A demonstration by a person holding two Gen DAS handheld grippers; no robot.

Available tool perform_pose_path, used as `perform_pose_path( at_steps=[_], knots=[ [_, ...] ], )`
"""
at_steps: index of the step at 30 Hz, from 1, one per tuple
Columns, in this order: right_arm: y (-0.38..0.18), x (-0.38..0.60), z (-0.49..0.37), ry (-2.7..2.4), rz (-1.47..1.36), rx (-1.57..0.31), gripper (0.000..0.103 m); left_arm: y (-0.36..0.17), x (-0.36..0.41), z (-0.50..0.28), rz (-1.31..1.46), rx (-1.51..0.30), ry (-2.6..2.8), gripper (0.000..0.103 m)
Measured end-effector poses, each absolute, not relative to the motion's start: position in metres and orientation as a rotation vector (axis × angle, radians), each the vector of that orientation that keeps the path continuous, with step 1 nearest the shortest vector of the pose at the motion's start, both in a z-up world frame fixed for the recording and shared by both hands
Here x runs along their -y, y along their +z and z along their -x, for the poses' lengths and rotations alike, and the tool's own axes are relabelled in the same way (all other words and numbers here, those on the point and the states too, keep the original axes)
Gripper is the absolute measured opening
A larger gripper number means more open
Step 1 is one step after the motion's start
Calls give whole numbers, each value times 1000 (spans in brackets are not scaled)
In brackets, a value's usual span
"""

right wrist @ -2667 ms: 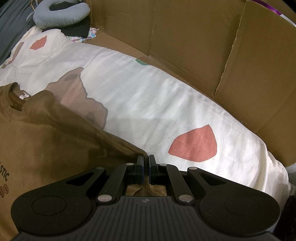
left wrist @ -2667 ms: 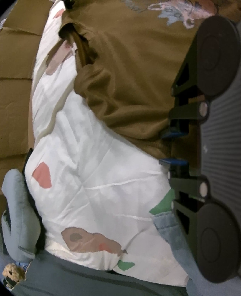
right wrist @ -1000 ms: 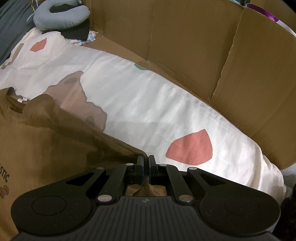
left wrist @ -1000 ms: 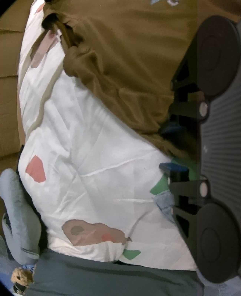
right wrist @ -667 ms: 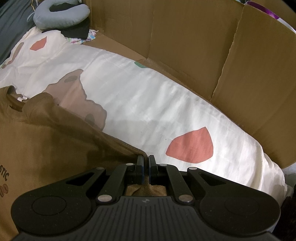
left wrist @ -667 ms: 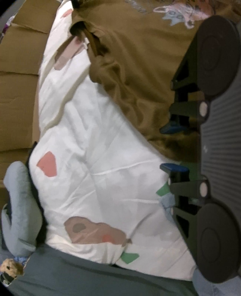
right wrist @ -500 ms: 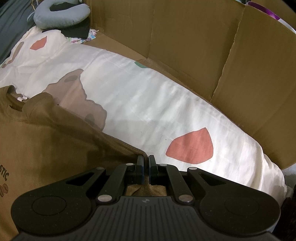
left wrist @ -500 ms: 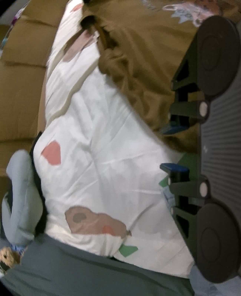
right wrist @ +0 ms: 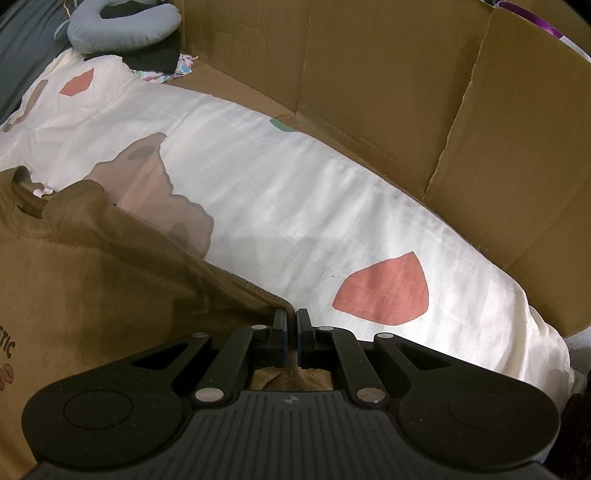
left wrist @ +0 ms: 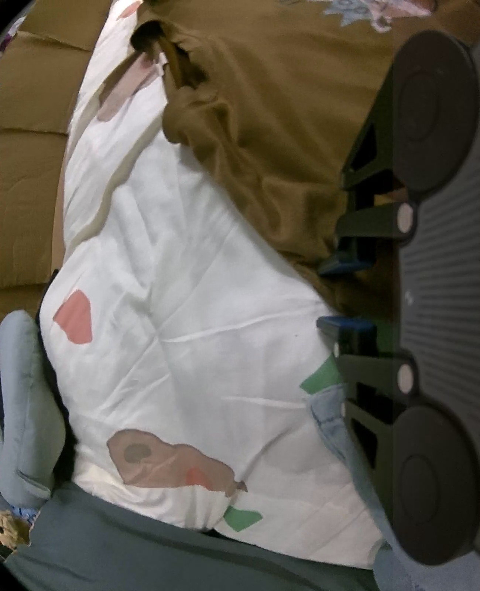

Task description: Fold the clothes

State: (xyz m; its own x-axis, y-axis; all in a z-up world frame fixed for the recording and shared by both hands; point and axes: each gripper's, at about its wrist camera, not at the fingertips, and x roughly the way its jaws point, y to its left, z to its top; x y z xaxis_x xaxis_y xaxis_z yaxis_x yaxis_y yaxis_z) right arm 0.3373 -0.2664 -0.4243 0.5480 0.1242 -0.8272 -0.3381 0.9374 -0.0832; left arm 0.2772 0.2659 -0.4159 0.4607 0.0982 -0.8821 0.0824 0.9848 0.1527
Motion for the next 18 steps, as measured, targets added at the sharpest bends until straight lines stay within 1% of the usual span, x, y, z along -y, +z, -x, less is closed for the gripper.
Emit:
perform_pose_path(
  at_steps=[6,8,9,10,13,18],
  knots=[
    [-425,266,-338,280,246,-957,3,-419,-256,-279,-256,-1122,-7,25],
    [-425,266,-338,279,246,-956,3,-419,-253,-279,-289,-1131,-19,21],
    [-424,267,-338,278,246,-953,3,-419,-251,-278,-308,-1133,-29,16],
    [-424,267,-338,276,247,-948,3,-419,-249,-277,-334,-1132,-34,13],
    [-420,265,-337,266,258,-928,3,-418,-241,-274,-422,-1122,-37,10],
    [-412,262,-338,253,281,-897,2,-407,-246,-271,-480,-1057,28,9]
  ],
)
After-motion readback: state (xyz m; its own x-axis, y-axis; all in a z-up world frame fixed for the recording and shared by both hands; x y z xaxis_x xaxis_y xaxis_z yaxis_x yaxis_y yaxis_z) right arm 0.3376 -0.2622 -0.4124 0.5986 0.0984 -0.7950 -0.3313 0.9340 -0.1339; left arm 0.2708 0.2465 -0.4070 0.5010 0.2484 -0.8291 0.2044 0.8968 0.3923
